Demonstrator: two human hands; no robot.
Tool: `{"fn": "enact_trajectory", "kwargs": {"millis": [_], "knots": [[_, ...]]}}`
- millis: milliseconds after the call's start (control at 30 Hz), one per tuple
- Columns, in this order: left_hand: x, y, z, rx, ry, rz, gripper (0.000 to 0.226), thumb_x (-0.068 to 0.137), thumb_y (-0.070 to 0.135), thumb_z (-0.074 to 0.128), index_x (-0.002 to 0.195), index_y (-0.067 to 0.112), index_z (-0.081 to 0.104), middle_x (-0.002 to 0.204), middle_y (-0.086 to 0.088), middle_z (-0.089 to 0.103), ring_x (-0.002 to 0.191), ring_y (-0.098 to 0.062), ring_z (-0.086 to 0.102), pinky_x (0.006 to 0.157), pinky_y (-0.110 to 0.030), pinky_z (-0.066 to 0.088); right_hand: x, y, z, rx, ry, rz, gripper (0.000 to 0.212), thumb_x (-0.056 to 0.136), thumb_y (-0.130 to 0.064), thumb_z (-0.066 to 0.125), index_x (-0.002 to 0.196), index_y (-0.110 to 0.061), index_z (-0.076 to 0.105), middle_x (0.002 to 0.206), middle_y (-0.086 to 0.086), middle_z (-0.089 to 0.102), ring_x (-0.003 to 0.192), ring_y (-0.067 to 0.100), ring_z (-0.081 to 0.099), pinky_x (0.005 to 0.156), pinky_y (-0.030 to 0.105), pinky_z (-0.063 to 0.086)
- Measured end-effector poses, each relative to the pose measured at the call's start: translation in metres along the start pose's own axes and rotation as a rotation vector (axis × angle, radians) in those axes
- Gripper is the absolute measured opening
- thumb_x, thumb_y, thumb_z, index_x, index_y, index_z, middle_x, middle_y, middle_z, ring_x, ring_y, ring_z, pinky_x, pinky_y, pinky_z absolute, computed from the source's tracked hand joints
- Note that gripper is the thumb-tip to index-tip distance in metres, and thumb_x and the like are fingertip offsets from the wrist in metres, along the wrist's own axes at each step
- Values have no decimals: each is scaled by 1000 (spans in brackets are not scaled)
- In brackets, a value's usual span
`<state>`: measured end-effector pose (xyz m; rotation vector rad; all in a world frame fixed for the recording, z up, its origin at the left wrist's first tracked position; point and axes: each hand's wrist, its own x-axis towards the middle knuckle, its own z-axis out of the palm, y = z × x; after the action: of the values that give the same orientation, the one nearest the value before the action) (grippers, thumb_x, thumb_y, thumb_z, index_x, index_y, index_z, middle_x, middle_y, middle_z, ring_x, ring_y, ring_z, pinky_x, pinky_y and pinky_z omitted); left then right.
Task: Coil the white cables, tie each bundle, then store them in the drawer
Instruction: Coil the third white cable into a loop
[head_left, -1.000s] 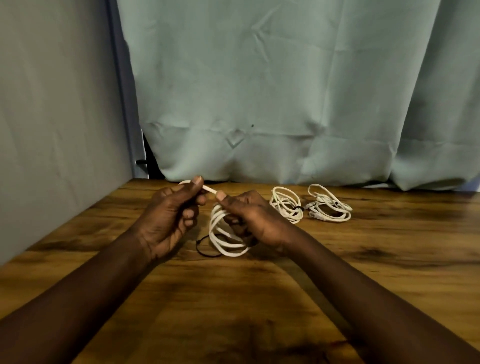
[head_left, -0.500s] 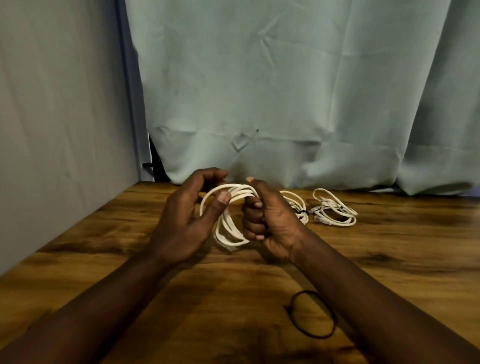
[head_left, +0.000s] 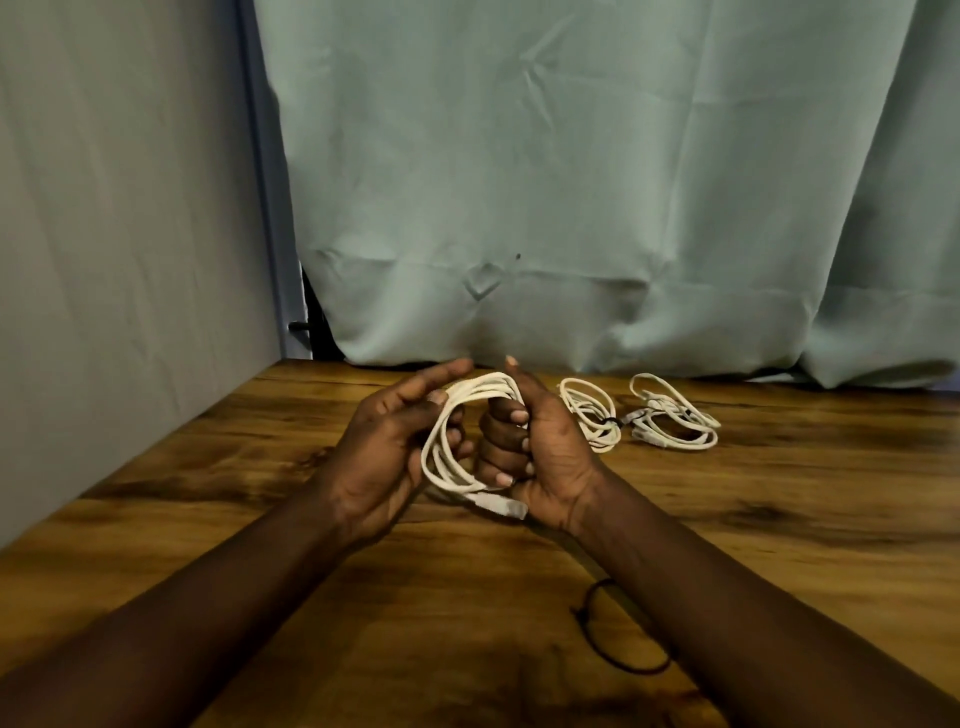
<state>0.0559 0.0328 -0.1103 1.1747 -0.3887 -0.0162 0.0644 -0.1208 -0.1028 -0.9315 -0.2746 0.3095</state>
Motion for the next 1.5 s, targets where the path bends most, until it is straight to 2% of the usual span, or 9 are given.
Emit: {"fn": "enact_trajectory", "kwargs": {"millis": [133,367,667,833,933,1000,1100,1333,1500], "knots": [[-2,4,6,-64,-80,-70,39,98,30,48,122,10,72,74,-7,59,59,-14,54,60,-27,49,3,4,-1,-17,31,-14,59,105,-48,42,53,-21,37,39,-3,25,24,6,19,32,12,21],[-5,10,9,-184,-83,-106,47,94,31,47,129,4,63,58,1,40,45,-9,40,49,-22,39,4,5,0,-13,-23,-1,58,104,-50,43,55,-20,40,37,-5,26,24,6,21,34,15,22],[-3,4,14,48,181,-57,38,94,7,43,73,11,75,45,3,29,31,-5,20,42,-17,12,-6,-6,-4,-65,-333,289,57,100,-50,38,73,-6,61,47,2,48,36,16,43,68,35,44],[-2,0,20,186,263,-18,37,94,7,46,58,15,54,50,-1,25,35,-9,18,46,-19,14,-6,-4,2,-156,-277,303,51,100,-43,39,55,-19,47,37,-6,29,29,10,28,59,31,40],[0,-3,22,117,229,90,29,102,14,50,79,10,68,54,-3,44,42,-12,37,45,-20,30,-2,-6,10,-225,-125,155,60,104,-36,36,45,-24,40,34,-7,23,25,8,18,45,25,30],[-2,-11,24,160,187,168,25,106,24,50,115,4,63,85,-9,65,68,-20,62,59,-31,50,1,-19,6,-201,6,37,64,104,-34,36,41,-25,38,32,-7,22,23,8,16,39,20,25],[-12,-21,22,676,202,344,32,102,34,59,131,24,53,116,8,65,97,-3,65,78,-22,54,3,-50,-13,-105,125,-125,59,101,-33,38,42,-26,35,34,-8,17,26,9,13,41,21,26],[-39,-20,51,1169,-545,338,31,94,44,69,123,33,67,112,16,63,102,-5,62,83,-30,54,1,-69,-56,-19,237,-170,59,99,-33,39,41,-24,35,34,-7,19,26,11,15,44,21,28],[-36,-26,59,1292,-662,386,23,93,31,70,116,29,72,109,11,66,100,-3,62,87,-31,51,5,-49,-51,-75,258,-114,56,99,-36,41,45,-23,37,35,-6,21,26,11,16,51,30,23]]}}
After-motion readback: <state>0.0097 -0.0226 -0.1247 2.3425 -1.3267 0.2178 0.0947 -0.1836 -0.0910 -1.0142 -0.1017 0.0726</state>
